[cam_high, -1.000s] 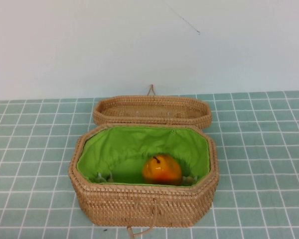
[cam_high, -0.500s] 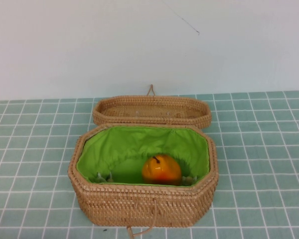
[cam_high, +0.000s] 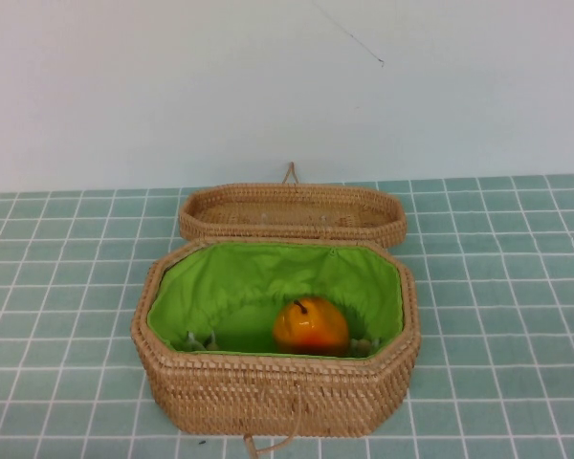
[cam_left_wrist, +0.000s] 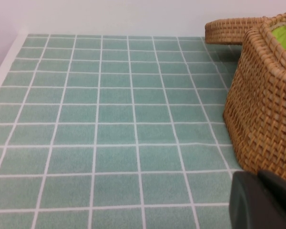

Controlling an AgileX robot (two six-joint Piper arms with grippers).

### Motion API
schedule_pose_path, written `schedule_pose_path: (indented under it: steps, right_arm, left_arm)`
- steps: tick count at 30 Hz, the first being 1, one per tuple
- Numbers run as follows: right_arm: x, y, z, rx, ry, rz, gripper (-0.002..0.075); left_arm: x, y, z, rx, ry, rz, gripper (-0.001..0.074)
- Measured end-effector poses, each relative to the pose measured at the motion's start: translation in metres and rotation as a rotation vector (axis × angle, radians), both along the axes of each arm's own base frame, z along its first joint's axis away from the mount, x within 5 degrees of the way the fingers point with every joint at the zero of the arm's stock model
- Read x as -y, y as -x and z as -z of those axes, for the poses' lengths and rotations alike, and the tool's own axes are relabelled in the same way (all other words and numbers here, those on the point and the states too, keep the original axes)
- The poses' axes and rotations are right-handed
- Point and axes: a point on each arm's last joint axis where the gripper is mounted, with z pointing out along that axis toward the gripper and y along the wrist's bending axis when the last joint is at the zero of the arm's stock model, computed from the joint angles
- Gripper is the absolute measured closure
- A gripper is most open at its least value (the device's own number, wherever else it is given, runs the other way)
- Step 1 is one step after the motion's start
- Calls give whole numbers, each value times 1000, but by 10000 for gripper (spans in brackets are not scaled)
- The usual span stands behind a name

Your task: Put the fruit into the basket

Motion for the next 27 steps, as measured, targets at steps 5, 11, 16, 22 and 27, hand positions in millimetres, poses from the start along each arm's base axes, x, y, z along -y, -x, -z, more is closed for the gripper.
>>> schedule_pose_path:
  steps: [5, 11, 16, 22, 27]
  right_arm:
    - [2, 13, 38, 49, -95, 37, 728]
    - [3, 21, 66, 88, -159, 97, 728]
    - [-1, 23, 69, 81, -67, 50, 728]
    - [0, 23, 71, 49, -28, 48, 728]
    - [1, 24, 75, 0, -30, 64, 728]
  left_arm:
    - [0, 0, 0, 0, 0, 0, 735]
    - [0, 0, 0, 0, 0, 0, 735]
    - [0, 0, 0, 0, 0, 0, 735]
    - [0, 0, 0, 0, 0, 0, 735]
    - [0, 0, 0, 0, 0, 0, 735]
